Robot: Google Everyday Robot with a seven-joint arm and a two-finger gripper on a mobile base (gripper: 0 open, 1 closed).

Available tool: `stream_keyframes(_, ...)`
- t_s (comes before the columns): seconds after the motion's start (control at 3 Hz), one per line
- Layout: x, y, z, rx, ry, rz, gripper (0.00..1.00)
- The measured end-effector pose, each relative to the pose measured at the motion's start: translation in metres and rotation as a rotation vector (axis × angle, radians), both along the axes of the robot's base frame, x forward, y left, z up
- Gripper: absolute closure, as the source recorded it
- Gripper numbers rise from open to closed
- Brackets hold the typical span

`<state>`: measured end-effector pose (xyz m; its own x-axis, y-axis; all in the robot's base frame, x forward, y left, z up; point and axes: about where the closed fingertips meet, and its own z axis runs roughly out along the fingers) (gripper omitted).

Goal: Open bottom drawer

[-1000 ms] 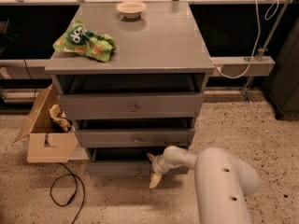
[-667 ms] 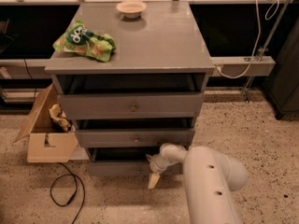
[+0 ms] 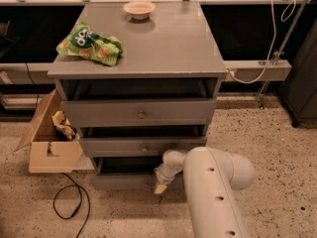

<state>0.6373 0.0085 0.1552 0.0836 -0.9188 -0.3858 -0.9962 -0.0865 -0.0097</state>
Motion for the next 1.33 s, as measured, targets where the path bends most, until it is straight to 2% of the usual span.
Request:
stream_keyframes(0.33,-0.029,-0.007,0.006,-0.035,0.047,-0.023,0.65)
stream_keyframes(0.67,-0.043,-0.014,0.013,-0.038,0.058,-0.059,0.88)
stream_keyframes(1.0,-0.045,-0.014,0.013,-0.038,0.058,-0.060,1.00)
stream_keyframes(1.33,-0.067,-0.020,0.010,0.015,0.065,-0.104,1.00)
